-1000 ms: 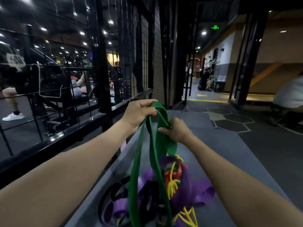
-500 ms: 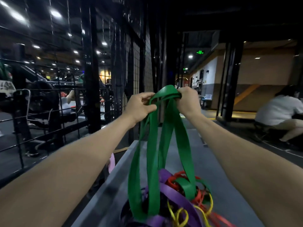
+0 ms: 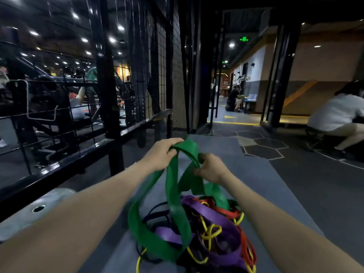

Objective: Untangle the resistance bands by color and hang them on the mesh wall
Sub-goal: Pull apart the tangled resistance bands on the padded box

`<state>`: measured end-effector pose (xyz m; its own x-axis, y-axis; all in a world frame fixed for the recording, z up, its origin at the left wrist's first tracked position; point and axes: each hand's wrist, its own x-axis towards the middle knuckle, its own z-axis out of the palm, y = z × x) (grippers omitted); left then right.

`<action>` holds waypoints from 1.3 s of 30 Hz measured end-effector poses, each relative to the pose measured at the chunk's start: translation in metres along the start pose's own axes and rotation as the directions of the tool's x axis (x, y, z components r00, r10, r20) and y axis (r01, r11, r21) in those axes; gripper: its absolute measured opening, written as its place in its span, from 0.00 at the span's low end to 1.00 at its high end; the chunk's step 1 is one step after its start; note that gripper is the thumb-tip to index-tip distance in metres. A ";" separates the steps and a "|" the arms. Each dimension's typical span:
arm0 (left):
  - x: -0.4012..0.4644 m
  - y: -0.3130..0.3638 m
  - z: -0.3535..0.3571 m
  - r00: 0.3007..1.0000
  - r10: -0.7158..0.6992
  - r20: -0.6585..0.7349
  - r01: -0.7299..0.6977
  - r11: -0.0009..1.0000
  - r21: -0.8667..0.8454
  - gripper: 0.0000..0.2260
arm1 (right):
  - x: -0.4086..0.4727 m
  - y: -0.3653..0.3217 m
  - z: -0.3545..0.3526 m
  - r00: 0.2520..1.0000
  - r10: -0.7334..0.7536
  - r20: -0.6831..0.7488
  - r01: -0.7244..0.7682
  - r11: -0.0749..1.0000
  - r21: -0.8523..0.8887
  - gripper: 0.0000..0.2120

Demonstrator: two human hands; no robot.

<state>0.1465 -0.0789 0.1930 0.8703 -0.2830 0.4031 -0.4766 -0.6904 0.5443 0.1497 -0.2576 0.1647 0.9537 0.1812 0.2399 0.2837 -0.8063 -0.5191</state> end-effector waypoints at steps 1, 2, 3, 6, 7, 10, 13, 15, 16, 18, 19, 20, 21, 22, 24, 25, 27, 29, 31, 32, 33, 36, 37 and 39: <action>0.001 0.000 0.000 1.000 0.009 0.007 -0.009 1.000 0.002 0.19 | -0.003 0.002 0.009 0.997 -0.018 0.072 0.009 0.991 0.131 0.22; 0.004 0.001 0.001 1.000 0.020 0.006 -0.020 1.000 -0.007 0.18 | -0.005 0.005 0.018 0.989 -0.051 0.138 0.015 0.968 0.252 0.28; 0.006 0.002 0.001 0.999 0.034 -0.005 -0.034 0.999 -0.022 0.18 | -0.006 0.009 0.027 0.979 -0.088 0.183 0.024 0.945 0.325 0.34; 0.012 0.001 -0.002 0.995 0.050 -0.082 -0.059 0.991 -0.120 0.19 | -0.003 0.021 0.049 0.959 -0.143 0.243 0.050 0.934 0.354 0.39; 0.013 0.000 -0.005 0.994 0.049 -0.102 -0.065 0.984 -0.163 0.19 | -0.002 0.021 0.053 0.964 -0.147 0.223 0.052 0.923 0.381 0.38; 0.016 -0.003 -0.008 0.992 0.036 -0.117 -0.066 0.960 -0.271 0.18 | 0.007 0.022 0.059 0.976 -0.144 0.161 0.060 0.896 0.439 0.33; 0.021 -0.013 -0.013 0.995 0.006 -0.098 -0.028 0.972 -0.233 0.16 | 0.018 0.020 0.053 0.985 -0.141 0.098 0.101 0.936 0.336 0.12; 0.027 -0.031 -0.023 0.994 -0.025 -0.105 0.037 0.993 0.110 0.14 | 0.026 0.022 0.039 0.997 -0.074 0.011 0.068 0.957 0.282 0.05; 0.030 -0.041 -0.029 0.994 -0.044 -0.104 0.077 0.938 0.337 0.14 | 0.030 0.024 0.029 0.997 -0.050 -0.052 0.061 0.970 0.235 0.07; 0.032 -0.051 -0.039 0.989 -0.087 -0.123 0.147 0.732 0.665 0.12 | 0.041 0.027 0.012 0.987 -0.066 -0.145 0.080 0.993 0.092 0.08; 0.035 -0.050 -0.041 0.982 -0.101 -0.161 0.187 0.669 0.720 0.12 | 0.045 0.027 0.006 0.982 -0.090 -0.166 0.096 0.995 0.027 0.09; 0.040 -0.047 -0.042 0.973 -0.106 -0.203 0.223 0.644 0.732 0.11 | 0.050 0.028 0.002 0.978 -0.113 -0.178 0.110 0.994 -0.024 0.10; 0.047 -0.043 -0.041 0.968 -0.091 -0.236 0.238 0.643 0.728 0.11 | 0.053 0.028 -0.001 0.973 -0.132 -0.190 0.123 0.991 -0.058 0.10; 0.056 -0.036 -0.040 0.961 -0.057 -0.270 0.239 0.662 0.710 0.10 | 0.055 0.028 -0.002 0.971 -0.136 -0.197 0.124 0.989 -0.075 0.10; 0.078 -0.019 -0.034 0.933 -0.017 -0.360 0.251 0.747 0.615 0.09 | 0.056 0.030 -0.004 0.970 -0.136 -0.203 0.124 0.990 -0.073 0.08; 0.089 -0.008 -0.031 0.907 -0.038 -0.419 0.260 0.833 0.488 0.08 | 0.056 0.031 -0.004 0.972 -0.124 -0.198 0.114 0.991 -0.065 0.08; 0.111 0.010 -0.024 0.855 -0.171 -0.490 0.269 0.953 0.138 0.08 | 0.058 0.036 -0.004 0.975 -0.100 -0.197 0.093 0.995 -0.046 0.15; 0.133 0.013 -0.009 0.885 -0.104 -0.455 0.206 0.962 0.181 0.10 | 0.062 0.041 -0.004 0.976 -0.076 -0.205 0.071 0.997 -0.028 0.19; 0.146 0.003 0.015 0.960 -0.064 -0.273 0.167 0.913 0.372 0.13 | 0.064 0.052 -0.004 0.977 -0.023 -0.210 0.023 1.000 -0.002 0.20; 0.148 -0.005 0.031 0.981 -0.103 -0.163 0.163 0.897 0.411 0.18 | 0.065 0.061 -0.003 0.978 0.032 -0.208 -0.030 0.999 0.011 0.20; 0.144 -0.012 0.047 0.983 -0.175 -0.052 0.181 0.893 0.412 0.24 | 0.064 0.071 -0.002 0.974 0.098 -0.205 -0.094 0.995 0.029 0.20; 0.116 -0.028 0.095 0.951 -0.298 0.083 0.259 0.914 0.313 0.32 | 0.058 0.105 0.004 0.941 0.310 -0.136 -0.295 0.948 0.117 0.20; 0.104 -0.033 0.108 0.948 -0.306 0.089 0.270 0.920 0.283 0.30 | 0.053 0.114 0.007 0.930 0.358 -0.087 -0.348 0.931 0.113 0.20; 0.079 -0.043 0.128 0.956 -0.277 0.095 0.247 0.937 0.245 0.20 | 0.046 0.128 0.015 0.925 0.380 -0.016 -0.378 0.924 0.056 0.21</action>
<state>0.2519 -0.1563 0.1075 0.9760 -0.1428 0.1645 -0.2012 -0.8803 0.4296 0.2309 -0.3438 0.0969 0.9883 -0.1475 0.0381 -0.0930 -0.7822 -0.6161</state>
